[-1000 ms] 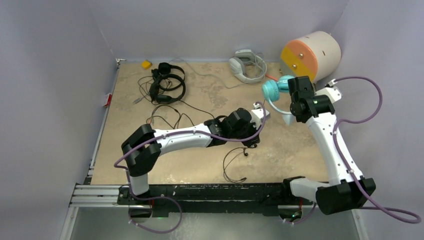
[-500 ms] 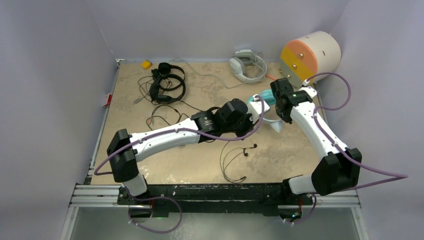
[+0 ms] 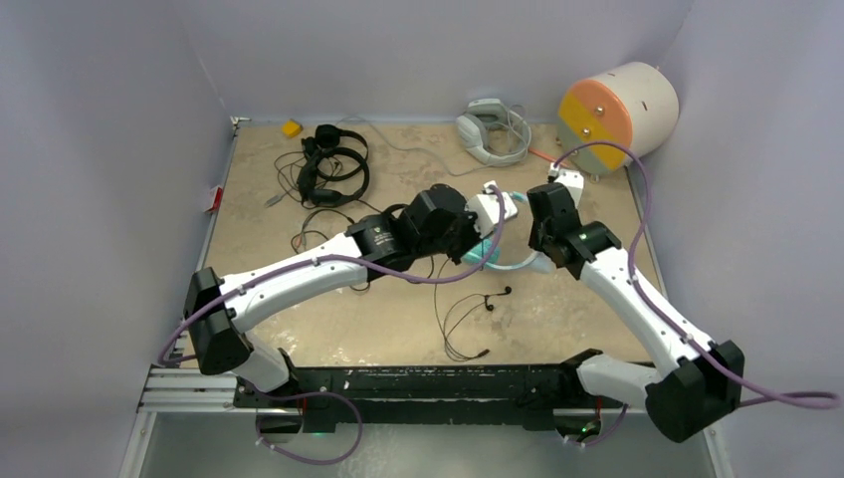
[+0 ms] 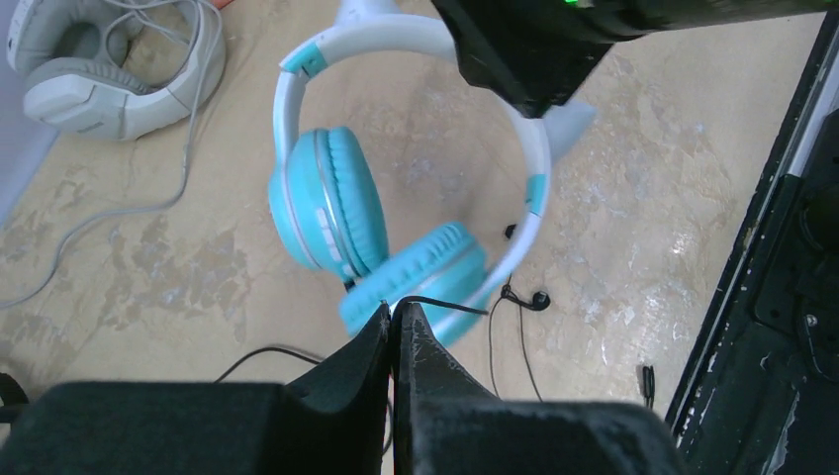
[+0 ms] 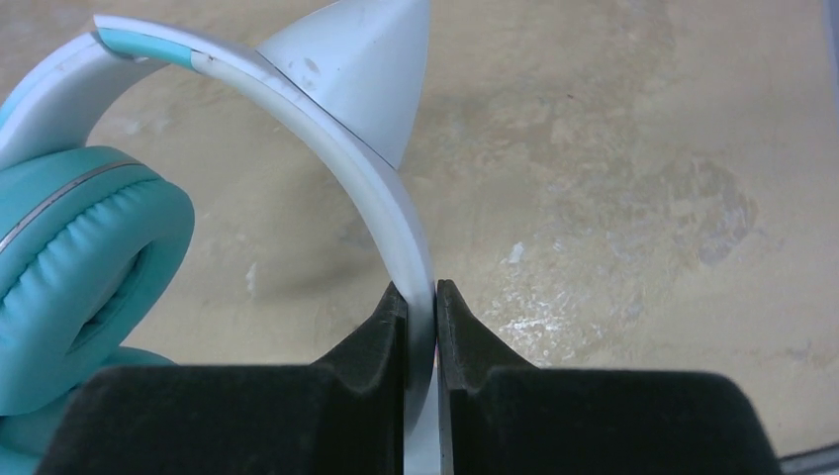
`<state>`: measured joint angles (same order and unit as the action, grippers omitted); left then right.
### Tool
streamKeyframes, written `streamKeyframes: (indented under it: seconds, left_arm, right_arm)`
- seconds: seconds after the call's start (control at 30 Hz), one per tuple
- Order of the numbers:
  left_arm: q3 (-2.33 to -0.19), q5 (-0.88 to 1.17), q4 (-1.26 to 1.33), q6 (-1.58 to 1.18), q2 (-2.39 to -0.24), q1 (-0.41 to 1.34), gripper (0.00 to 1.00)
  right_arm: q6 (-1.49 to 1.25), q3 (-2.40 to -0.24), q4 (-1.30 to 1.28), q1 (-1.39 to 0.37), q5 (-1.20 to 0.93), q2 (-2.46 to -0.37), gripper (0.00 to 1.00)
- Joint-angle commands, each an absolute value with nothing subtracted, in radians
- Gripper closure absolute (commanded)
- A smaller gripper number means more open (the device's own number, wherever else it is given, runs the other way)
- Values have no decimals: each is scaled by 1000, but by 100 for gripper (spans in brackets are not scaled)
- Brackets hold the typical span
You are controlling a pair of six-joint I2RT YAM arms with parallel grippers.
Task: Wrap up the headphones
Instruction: Wrap the headphones cable around the headphones.
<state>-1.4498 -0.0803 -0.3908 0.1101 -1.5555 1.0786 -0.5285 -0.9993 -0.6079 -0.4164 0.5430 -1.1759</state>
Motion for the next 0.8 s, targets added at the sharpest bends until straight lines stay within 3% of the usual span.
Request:
streamKeyframes:
  seconds: [0.0,0.17,0.53,0.77]
  left_arm:
    - [-1424,15,-322,151,-1500,1018,100]
    - [-1392,70,-282,183,-1495,997,100]
    - [-1376,110,-266,182,-1497,946,100]
    - [-1361,4,-248,159,-1494,909,100]
  right_arm:
    - [-308,-983,-480,-437,365,-1079,100]
    - [-265,-1012,-528,-468,207,-1074,100]
    - [-232,-1026,-609,-582,225,-1097,100]
    - [-235,-1038,-650,-610,212,-1101,100]
